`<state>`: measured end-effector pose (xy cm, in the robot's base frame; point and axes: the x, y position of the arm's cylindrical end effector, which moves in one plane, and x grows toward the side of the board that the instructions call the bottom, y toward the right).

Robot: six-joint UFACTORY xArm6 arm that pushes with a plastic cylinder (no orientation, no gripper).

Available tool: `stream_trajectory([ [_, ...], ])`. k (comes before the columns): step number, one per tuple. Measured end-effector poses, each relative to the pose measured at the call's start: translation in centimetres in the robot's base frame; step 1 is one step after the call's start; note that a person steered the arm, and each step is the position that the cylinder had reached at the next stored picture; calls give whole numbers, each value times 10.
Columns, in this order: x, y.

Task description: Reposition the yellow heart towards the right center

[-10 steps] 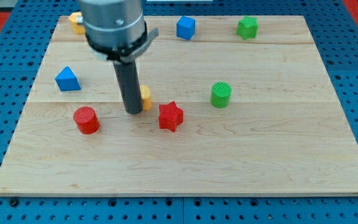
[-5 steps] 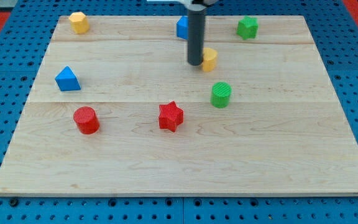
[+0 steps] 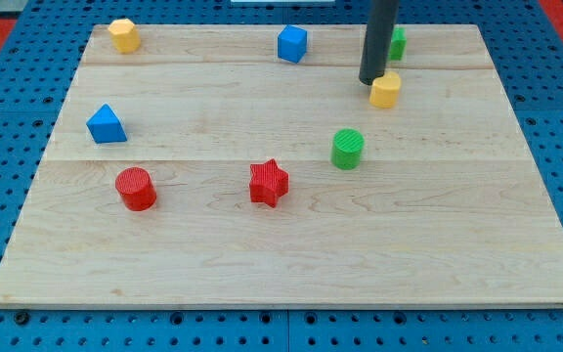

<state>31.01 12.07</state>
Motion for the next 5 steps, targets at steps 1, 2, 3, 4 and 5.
stream_trajectory([
  [1, 32, 10],
  [2, 57, 16],
  [3, 63, 17],
  [4, 66, 18],
  [5, 74, 0],
])
